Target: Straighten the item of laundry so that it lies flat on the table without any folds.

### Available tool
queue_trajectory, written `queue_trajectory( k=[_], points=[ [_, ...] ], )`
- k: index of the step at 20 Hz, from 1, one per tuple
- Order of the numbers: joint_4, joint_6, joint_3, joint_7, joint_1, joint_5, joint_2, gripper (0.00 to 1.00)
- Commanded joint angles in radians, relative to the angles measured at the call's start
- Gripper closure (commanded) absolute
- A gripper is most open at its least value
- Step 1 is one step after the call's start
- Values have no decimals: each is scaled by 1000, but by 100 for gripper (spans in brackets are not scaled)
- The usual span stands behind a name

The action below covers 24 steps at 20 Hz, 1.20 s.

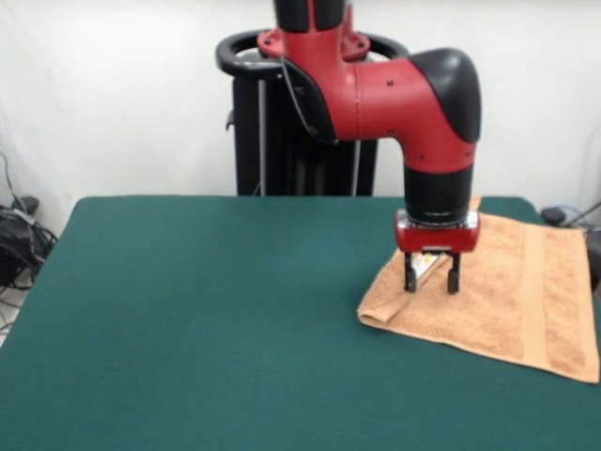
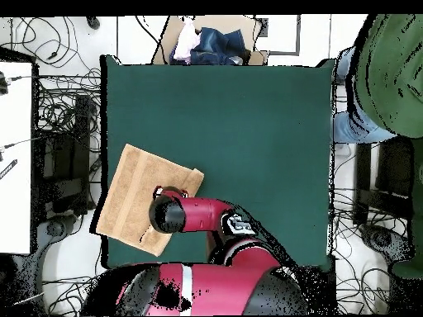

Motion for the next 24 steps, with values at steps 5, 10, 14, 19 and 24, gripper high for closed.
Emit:
queue_trajectory(
  k=[5, 10, 14, 19, 24],
  points=[
    [55, 47, 106, 100, -84, -36, 14, 0],
    [59, 95, 128, 25, -181, -85, 10, 0],
    [32, 70, 127, 0, -227, -145, 64, 0],
    [-16, 91, 131, -5, -244, -185, 95, 0],
    [-49, 41, 113, 32, -212, -205, 140, 0]
  ],
)
